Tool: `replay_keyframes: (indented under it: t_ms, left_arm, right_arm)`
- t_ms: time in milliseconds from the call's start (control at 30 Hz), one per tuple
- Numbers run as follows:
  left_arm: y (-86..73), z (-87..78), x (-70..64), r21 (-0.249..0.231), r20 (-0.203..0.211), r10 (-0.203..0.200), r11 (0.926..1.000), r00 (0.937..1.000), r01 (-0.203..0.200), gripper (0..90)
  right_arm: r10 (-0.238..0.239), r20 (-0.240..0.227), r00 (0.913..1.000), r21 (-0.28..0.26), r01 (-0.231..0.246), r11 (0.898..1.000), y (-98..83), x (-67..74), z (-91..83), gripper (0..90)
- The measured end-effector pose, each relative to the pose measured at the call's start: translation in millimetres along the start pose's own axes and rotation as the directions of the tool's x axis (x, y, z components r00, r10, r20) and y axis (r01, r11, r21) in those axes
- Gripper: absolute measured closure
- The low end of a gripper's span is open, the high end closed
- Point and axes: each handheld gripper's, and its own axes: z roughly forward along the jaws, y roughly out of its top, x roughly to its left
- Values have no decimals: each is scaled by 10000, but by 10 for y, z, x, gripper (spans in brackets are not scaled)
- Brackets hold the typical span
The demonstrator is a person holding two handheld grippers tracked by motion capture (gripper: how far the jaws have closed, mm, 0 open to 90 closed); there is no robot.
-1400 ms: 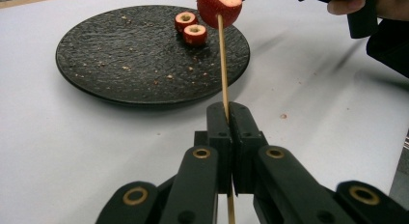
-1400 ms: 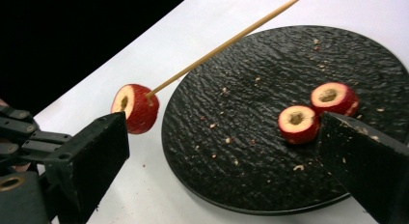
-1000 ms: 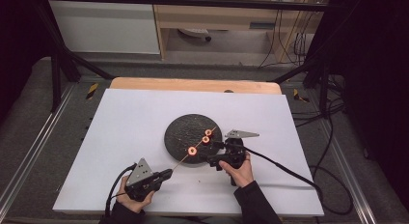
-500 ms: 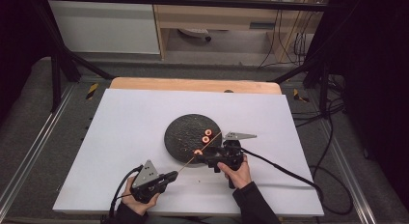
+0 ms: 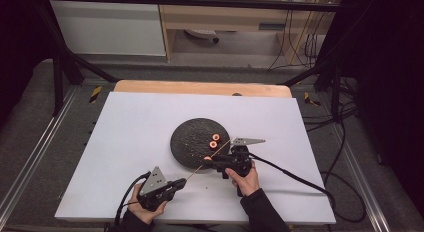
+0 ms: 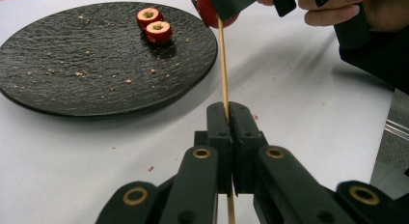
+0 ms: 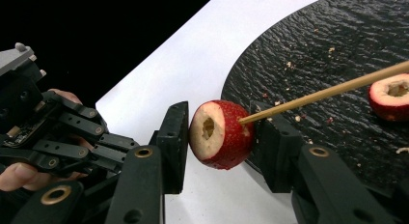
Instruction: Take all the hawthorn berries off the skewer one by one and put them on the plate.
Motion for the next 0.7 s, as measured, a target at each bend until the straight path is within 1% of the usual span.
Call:
replay_keyframes:
  t_ms: [133,300,500,700]
  left_arm:
    - [3,-3,-4,-18,3,22,10000,10000,-22,879]
    - [5,-6,-2,-22,1,20,10000,10000,-20,879]
    - [8,-13,-3,-43,-12,34,10000,10000,-34,879]
    - [9,-31,-3,-102,11,34,9999,10000,-34,879]
  right_arm:
    - [55,-44,10000,13,-55,10000,11,1,-11,608]
    - [-56,5,10000,7,56,10000,29,-11,-26,609]
    - [-71,17,10000,0,71,10000,50,-22,-41,610]
    - [-45,114,9999,-178,47,9998,86,-38,-97,610]
